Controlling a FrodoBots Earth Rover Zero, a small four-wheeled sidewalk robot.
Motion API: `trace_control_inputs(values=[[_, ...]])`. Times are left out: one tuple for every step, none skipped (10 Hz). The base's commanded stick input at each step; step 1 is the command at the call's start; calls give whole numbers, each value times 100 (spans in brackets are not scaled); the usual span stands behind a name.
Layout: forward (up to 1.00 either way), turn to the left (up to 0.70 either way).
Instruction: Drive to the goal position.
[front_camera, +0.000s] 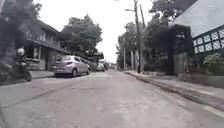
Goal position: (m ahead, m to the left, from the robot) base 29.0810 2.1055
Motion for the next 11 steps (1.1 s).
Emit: trace_control_inputs(values=[[70, 0], [70, 0], [70, 0], [70, 0], [70, 0], [70, 0], [70, 0], [70, 0], [70, 0], [70, 0], [70, 0]])
